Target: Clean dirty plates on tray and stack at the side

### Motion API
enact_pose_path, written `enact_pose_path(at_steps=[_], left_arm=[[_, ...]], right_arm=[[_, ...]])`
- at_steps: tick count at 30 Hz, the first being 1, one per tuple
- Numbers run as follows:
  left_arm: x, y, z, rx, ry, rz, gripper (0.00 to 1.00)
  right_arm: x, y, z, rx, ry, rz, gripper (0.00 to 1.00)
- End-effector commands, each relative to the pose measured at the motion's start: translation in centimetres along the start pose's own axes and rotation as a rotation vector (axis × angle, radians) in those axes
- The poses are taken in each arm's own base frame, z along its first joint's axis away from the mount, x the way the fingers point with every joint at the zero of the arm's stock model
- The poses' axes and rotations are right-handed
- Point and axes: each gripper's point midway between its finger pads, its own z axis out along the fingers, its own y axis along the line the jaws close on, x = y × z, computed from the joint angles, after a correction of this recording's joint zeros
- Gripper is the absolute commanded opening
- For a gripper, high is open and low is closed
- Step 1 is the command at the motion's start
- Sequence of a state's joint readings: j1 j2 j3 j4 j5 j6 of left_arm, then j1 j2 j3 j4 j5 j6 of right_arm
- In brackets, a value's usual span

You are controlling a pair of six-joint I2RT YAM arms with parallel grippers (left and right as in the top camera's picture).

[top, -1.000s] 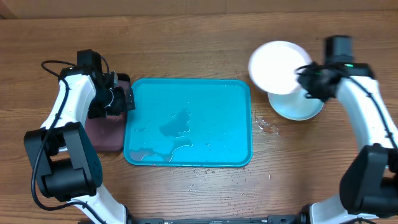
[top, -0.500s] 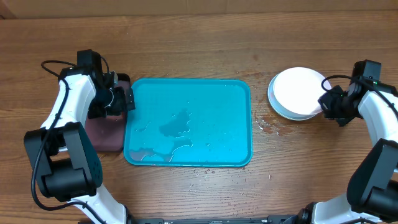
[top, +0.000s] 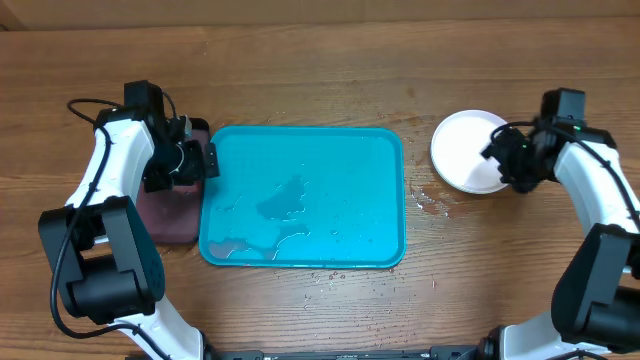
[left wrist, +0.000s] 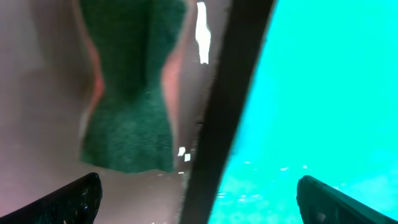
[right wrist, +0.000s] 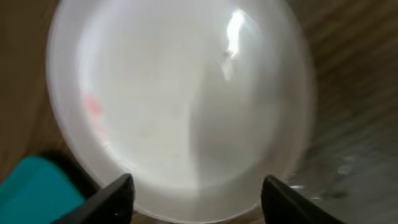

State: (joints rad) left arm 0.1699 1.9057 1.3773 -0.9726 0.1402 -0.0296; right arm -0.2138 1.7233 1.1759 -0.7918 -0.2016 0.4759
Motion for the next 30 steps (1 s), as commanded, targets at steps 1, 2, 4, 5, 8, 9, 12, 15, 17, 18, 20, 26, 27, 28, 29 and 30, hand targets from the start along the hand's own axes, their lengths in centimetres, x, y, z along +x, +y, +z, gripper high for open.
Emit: enact_pose_path(at_steps=[1, 2, 4, 5, 8, 9, 12, 15, 17, 18, 20, 26, 27, 28, 29, 30], left_arm=[[-1.4, -2.3, -2.3, 0.1, -0.084, 0.035, 1.0], [-1.6, -2.9, -2.7, 0.112, -0.101, 0.043, 1.0], [-1.8, -3.8, -3.2, 0.124, -0.12, 0.066, 1.0], [-1.8, -4.2, -3.3, 0.114, -0.124, 0.08, 1.0], [-0.7, -5.1, -3.3, 0.095, -0.089, 0.102, 1.0], [-0.1, -5.3, -3.2, 0.09, -0.067, 0.103, 1.0], [1.9, -5.4, -2.9, 0.06, 0.013, 0.046, 1.0], [3.3, -5.8, -3.1, 0.076, 0.049, 0.035, 1.0], [4.1, -5.8, -3.5, 0.077, 0.047, 0.037, 1.0], [4.5, -5.6, -3.8, 0.072, 0.04, 0.039, 1.0], [5.5, -5.6, -4.4, 0.075, 0.018, 0.043, 1.0], [8.5, -5.3, -5.9, 0.091, -0.129, 0.108, 1.0], [9.0, -5.2, -6.2, 0.095, -0.169, 0.119, 1.0], [9.5, -5.2, -6.6, 0.1, -0.215, 0.127, 1.0], [10.0, -5.2, -7.1, 0.105, -0.264, 0.141, 1.0], [10.3, -5.2, -7.4, 0.108, -0.297, 0.152, 1.0]], right_arm=[[2.9, 7.2, -1.0, -0.268, 0.046, -0.37, 0.73], [3.4, 8.0, -0.9, -0.279, 0.045, -0.418, 0.76], [4.7, 9.5, -0.7, -0.285, 0.048, -0.519, 0.79], [5.3, 10.0, -0.6, -0.269, 0.045, -0.567, 0.81], [7.0, 10.5, 0.0, -0.162, 0.035, -0.652, 0.98], [7.4, 10.4, 0.1, -0.128, 0.037, -0.671, 1.0], [8.9, 10.1, 0.2, -0.058, 0.058, -0.715, 1.0], [9.8, 9.9, 0.1, -0.046, 0.082, -0.703, 1.0], [10.2, 9.7, -0.3, -0.041, 0.094, -0.682, 1.0], [10.3, 9.6, -0.6, -0.039, 0.095, -0.676, 1.0], [10.5, 9.4, -1.3, -0.038, 0.097, -0.676, 1.0], [10.8, 9.5, -4.1, -0.08, 0.03, -0.678, 1.0], [10.8, 9.5, -4.7, -0.098, 0.003, -0.683, 1.0], [10.9, 9.6, -5.4, -0.117, -0.026, -0.688, 1.0], [11.0, 9.6, -6.2, -0.142, -0.063, -0.693, 1.0], [11.1, 9.6, -6.7, -0.158, -0.088, -0.697, 1.0]])
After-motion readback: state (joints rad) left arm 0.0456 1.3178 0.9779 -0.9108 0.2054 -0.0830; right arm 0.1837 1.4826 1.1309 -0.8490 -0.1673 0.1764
